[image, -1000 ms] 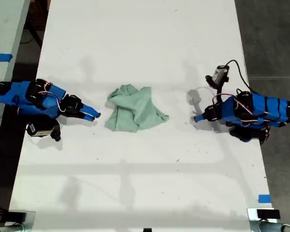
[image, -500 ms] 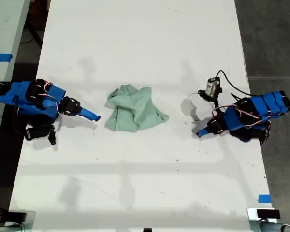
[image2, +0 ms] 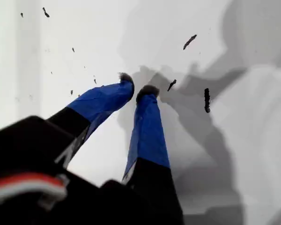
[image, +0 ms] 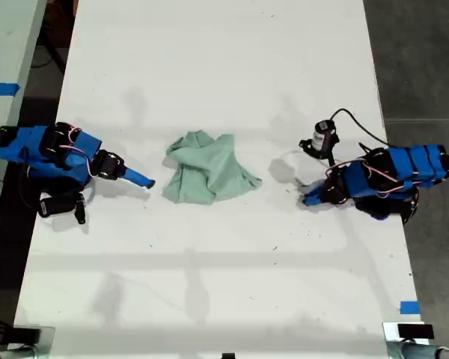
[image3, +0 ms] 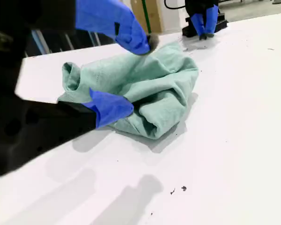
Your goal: Fold t shirt
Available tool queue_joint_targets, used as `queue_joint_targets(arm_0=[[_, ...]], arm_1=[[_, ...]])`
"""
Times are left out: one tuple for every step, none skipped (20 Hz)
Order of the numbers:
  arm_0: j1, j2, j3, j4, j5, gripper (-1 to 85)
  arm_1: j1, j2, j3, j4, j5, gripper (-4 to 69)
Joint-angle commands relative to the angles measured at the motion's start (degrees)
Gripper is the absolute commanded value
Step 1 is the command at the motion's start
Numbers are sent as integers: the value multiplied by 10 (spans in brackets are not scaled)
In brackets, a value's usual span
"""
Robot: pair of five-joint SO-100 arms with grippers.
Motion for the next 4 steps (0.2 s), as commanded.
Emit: queue_joint_targets(arm_0=[[4, 4, 24, -4, 3, 148], [4, 4, 24, -4, 3, 143], [4, 4, 24, -4, 3, 143], [4, 4, 24, -4, 3, 143]], arm_1=[[6, 4, 28, -15, -15, 45], [6, 4, 28, -15, -15, 44], [6, 4, 28, -15, -15, 44], [6, 4, 28, -15, -15, 44]])
